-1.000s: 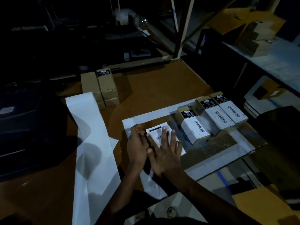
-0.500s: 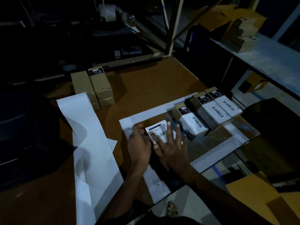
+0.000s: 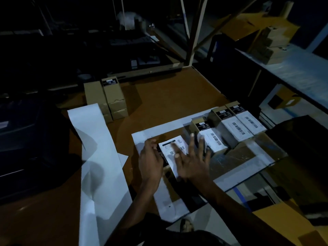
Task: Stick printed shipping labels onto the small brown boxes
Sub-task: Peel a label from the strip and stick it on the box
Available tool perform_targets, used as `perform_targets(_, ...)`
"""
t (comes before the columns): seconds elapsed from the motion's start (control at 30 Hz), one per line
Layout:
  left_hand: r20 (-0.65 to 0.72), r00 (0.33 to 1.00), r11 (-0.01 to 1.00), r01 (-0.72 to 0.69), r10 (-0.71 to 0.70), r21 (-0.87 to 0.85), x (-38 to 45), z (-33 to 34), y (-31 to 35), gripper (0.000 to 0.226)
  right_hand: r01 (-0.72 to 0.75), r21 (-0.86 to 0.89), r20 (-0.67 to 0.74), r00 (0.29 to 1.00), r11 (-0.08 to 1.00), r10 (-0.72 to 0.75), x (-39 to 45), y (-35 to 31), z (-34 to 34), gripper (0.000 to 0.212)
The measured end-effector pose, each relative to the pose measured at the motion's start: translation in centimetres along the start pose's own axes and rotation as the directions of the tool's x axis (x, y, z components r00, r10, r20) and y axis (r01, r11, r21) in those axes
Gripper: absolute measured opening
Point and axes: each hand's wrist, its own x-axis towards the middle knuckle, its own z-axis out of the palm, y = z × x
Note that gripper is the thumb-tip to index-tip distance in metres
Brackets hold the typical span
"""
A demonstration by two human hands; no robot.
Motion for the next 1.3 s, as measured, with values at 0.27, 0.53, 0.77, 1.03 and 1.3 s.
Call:
perform_targets(0.27, -0.071, 0.997, 1.000, 0.008, -0.007, 0.007, 0.2, 0.8, -0.7, 0.023, 0.181, 0.052, 0.121, 0.975, 0.982, -0.186, -0.9, 0.5, -0.7, 0.053)
perform_targets(0.53, 0.047, 0.971, 0.896, -0.233, 0.232, 0.377, 0.4, 1.0, -0.4, 0.029, 0.204, 0.194, 0.171, 0.956, 0.959, -0.238, 1.9, 2.8, -1.4, 0.048)
perform_targets(0.77, -0.001, 0.973, 0.957, -0.228, 0.232, 0.178, 0.8, 1.4, -0.5, 0.014, 0.244, 0.511, -0.054, 0.966, 0.824, -0.253, 6.1, 4.3, -1.8, 0.035)
perform_targets(1.03, 0.046, 0.965, 0.957, -0.261, 0.257, 0.128, 1.6, 1.5, -1.7, 0.016, 0.325, 0.545, -0.030, 0.929, 0.773, -0.369, 7.3, 3.3, -1.7, 0.029)
perform_targets(1.3, 0.047, 0.980, 0.966, -0.199, 0.193, 0.165, 2.3, 1.3, -2.1, 0.036, 0.330, 0.414, 0.141, 0.897, 0.848, -0.418, 8.7, 3.2, -2.3, 0.028)
